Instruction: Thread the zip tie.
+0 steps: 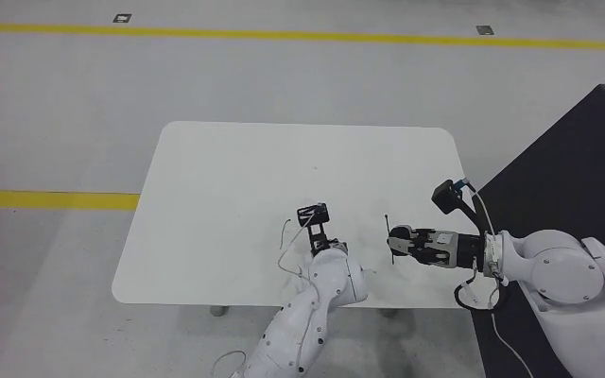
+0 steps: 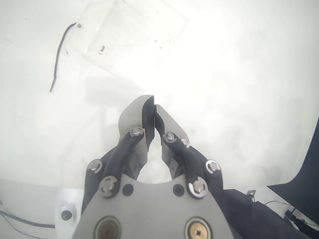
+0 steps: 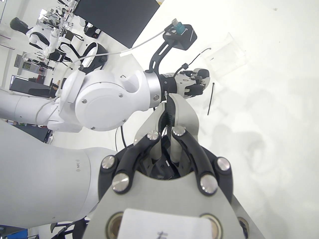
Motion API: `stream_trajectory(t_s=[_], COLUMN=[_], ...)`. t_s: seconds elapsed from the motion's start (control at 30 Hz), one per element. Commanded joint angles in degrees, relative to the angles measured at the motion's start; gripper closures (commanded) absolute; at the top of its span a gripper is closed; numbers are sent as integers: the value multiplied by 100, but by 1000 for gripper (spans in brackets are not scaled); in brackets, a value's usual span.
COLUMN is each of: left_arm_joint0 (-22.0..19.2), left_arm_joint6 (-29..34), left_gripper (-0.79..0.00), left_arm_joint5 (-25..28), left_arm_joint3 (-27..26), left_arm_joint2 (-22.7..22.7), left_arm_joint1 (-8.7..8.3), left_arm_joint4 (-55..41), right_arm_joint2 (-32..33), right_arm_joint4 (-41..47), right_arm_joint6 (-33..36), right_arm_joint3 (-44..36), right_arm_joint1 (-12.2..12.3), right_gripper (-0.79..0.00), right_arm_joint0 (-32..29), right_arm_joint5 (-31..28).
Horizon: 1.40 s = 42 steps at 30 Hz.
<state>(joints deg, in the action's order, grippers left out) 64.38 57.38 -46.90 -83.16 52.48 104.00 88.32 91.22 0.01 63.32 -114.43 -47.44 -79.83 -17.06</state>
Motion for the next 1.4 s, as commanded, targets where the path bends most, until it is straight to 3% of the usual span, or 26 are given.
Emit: stream_trajectory(t_s=[0.0,0.2,0.37,0.4,0.43,0.5,0.57,0.67,0.87,1.03,1.37], left_arm_joint0=[166,446,492,492,492,492,490,556,191,-239,-239], left_arm_joint6=[109,481,559,559,559,559,504,-220,-55,469,469], left_gripper=[0,0,0,-83,-102,0,0,0,0,0,0], left_arm_joint5=[109,481,558,558,558,558,587,657,1551,2536,2536], left_arm_joint3=[-291,-923,-1010,-1010,-1010,-1010,-1022,-952,-903,-432,-432], left_arm_joint2=[145,544,800,800,800,800,804,768,877,960,960], left_arm_joint1=[-60,-157,-151,-151,-151,-151,-155,-199,-245,-289,-289], left_arm_joint4=[34,160,159,159,159,159,156,669,1218,1792,1792], right_arm_joint2=[0,0,0,0,0,0,0,0,0,0,0], right_arm_joint4=[0,0,0,0,0,0,0,0,0,0,0], right_arm_joint6=[0,0,0,0,0,0,0,0,0,0,0], right_arm_joint3=[0,0,0,0,0,0,0,0,0,0,0], right_arm_joint1=[0,0,0,0,0,0,0,0,0,0,0], right_gripper=[0,0,0,0,0,0,0,0,0,0,0], right_arm_joint0=[0,0,0,0,0,0,0,0,0,0,0], right_arm_joint5=[0,0,0,0,0,0,0,0,0,0,0])
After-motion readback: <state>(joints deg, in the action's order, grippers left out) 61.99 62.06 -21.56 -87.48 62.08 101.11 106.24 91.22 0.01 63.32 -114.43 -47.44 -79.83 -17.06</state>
